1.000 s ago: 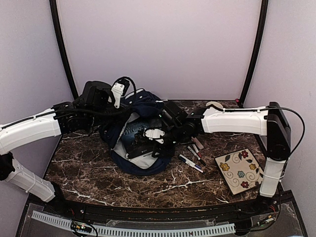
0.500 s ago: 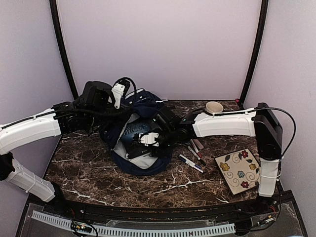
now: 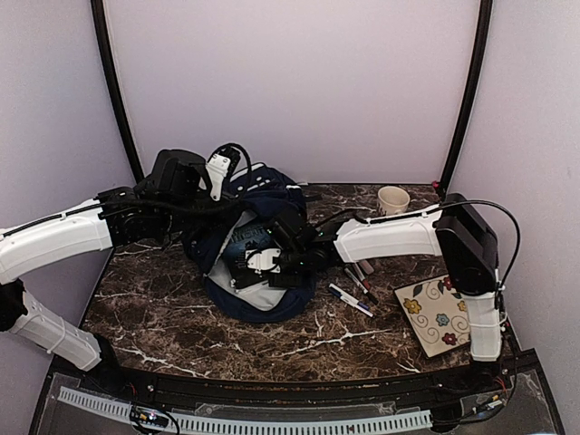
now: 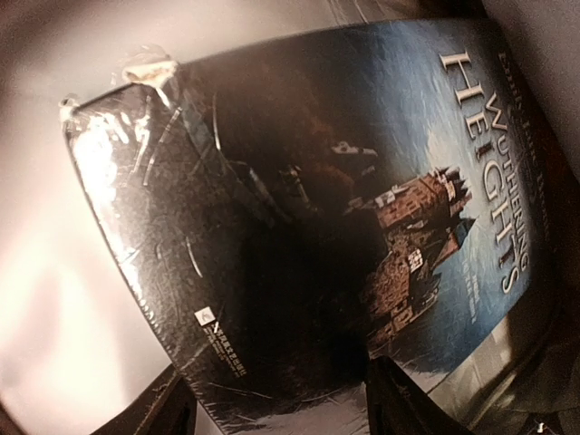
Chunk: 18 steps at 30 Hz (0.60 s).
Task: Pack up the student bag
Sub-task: Adjust the book in the largest pocket of the bag.
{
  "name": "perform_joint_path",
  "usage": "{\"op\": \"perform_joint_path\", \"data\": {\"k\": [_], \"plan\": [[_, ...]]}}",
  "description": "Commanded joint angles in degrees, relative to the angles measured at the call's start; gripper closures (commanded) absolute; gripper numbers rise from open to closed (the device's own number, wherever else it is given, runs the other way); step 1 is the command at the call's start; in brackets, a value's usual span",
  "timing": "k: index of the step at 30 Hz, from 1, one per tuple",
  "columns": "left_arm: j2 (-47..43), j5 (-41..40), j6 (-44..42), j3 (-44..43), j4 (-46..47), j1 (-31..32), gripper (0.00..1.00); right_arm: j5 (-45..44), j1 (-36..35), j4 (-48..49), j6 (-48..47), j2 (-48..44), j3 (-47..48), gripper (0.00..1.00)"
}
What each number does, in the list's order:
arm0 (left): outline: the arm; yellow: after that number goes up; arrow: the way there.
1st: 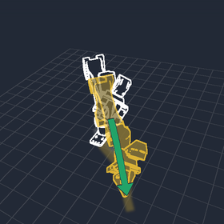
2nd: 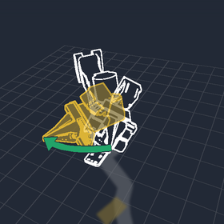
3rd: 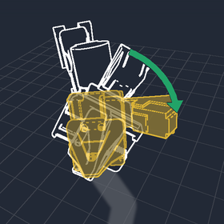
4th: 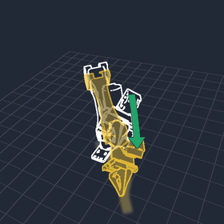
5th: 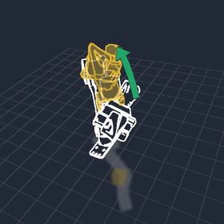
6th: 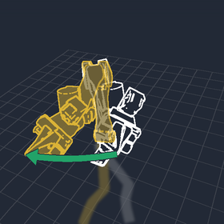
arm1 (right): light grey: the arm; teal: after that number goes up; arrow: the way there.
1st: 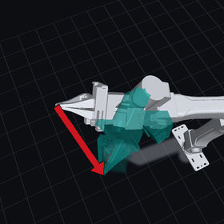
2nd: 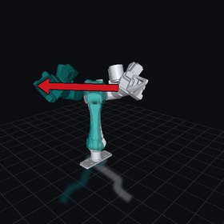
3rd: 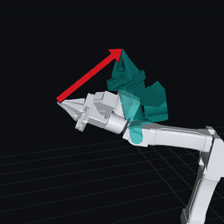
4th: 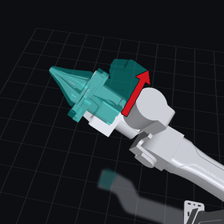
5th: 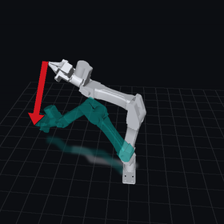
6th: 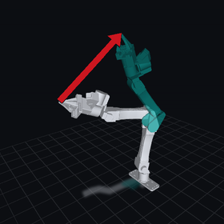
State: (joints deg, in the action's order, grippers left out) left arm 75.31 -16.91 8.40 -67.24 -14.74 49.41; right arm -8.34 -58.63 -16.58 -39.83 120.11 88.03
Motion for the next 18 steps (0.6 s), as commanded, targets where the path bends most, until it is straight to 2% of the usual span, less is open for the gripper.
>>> {"op": "perform_joint_path", "data": {"k": [1, 18], "plan": [[-1.92, 1.22, 1.77, -2.34, 4.5, 0.43, 1.0, -6.85, -0.17, 6.91, 1.54, 2.78, 4.52, 0.37], [-1.66, 4.19, 1.74, -2.09, 3.96, 0.43, 1.0, -12.23, 2.0, 16.52, 1.16, 12.92, 15.61, 0.46]]}}
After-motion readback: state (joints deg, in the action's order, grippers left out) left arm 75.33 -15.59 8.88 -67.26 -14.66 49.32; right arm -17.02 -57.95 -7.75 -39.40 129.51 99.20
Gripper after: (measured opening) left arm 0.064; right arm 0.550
